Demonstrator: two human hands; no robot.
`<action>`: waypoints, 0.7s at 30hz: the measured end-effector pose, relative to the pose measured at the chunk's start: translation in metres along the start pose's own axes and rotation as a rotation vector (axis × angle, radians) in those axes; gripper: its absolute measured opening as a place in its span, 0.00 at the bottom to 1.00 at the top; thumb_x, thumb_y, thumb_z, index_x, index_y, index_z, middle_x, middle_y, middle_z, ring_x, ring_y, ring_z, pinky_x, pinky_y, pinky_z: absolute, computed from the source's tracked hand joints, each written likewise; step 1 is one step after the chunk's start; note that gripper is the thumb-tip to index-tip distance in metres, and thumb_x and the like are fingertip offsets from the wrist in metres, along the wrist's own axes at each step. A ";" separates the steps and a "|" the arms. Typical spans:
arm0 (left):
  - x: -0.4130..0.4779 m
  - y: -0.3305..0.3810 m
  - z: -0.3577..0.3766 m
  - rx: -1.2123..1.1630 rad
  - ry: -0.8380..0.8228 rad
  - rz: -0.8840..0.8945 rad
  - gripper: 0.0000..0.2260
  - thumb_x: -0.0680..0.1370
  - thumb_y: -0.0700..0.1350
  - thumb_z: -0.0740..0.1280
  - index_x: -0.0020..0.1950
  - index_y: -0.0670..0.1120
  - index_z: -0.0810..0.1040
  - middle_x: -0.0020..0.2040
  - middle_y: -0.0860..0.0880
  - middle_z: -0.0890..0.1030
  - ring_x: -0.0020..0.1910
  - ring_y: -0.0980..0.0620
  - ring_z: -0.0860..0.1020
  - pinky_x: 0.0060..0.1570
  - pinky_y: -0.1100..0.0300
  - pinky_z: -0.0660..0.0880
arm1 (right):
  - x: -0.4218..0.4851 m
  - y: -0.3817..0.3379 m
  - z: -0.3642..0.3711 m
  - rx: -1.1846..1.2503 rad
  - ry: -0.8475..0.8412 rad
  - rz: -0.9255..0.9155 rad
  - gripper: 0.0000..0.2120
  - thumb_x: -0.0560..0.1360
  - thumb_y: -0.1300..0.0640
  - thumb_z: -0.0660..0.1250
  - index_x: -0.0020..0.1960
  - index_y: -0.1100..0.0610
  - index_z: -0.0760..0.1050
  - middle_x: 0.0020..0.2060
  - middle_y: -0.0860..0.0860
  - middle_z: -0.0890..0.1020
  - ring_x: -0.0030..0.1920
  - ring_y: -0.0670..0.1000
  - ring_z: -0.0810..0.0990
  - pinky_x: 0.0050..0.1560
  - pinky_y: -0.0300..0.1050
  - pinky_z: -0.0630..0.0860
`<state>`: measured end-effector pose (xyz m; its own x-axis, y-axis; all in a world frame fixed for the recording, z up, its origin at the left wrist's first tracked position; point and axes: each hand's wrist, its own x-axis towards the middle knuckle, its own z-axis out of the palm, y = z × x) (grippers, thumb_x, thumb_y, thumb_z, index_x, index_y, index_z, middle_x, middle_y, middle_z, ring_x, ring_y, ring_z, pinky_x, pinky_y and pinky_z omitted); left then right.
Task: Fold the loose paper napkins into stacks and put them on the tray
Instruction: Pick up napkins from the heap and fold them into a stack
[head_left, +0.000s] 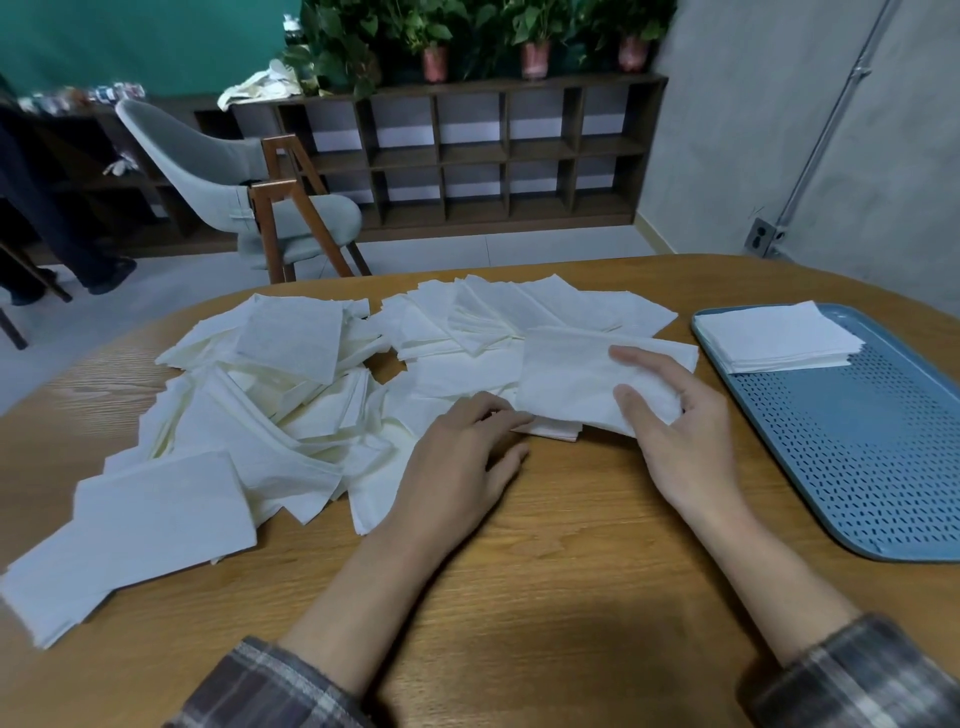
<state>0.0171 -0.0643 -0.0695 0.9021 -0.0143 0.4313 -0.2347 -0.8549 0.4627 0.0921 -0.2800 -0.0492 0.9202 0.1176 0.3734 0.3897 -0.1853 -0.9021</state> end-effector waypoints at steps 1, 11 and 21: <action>0.000 0.000 0.001 0.030 -0.027 0.006 0.16 0.82 0.48 0.71 0.69 0.50 0.81 0.61 0.54 0.78 0.59 0.54 0.77 0.58 0.56 0.77 | 0.000 0.000 0.000 -0.001 0.006 -0.001 0.18 0.81 0.67 0.69 0.63 0.48 0.84 0.62 0.37 0.83 0.66 0.34 0.76 0.66 0.26 0.68; -0.001 0.001 0.005 0.056 -0.078 0.035 0.10 0.82 0.53 0.71 0.61 0.52 0.85 0.56 0.54 0.76 0.53 0.53 0.74 0.53 0.50 0.76 | 0.002 0.003 -0.001 0.002 0.041 -0.006 0.18 0.81 0.66 0.69 0.62 0.45 0.83 0.61 0.38 0.84 0.66 0.35 0.77 0.65 0.26 0.68; -0.001 0.009 -0.004 0.014 -0.159 0.150 0.10 0.79 0.59 0.72 0.48 0.53 0.81 0.50 0.59 0.80 0.50 0.56 0.73 0.52 0.54 0.74 | 0.001 0.002 0.001 0.009 -0.102 -0.032 0.18 0.80 0.68 0.69 0.63 0.49 0.84 0.60 0.36 0.84 0.67 0.37 0.78 0.69 0.32 0.70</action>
<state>0.0126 -0.0694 -0.0627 0.9033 -0.2225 0.3669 -0.3668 -0.8441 0.3911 0.0935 -0.2795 -0.0505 0.8986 0.2222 0.3783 0.4179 -0.1714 -0.8922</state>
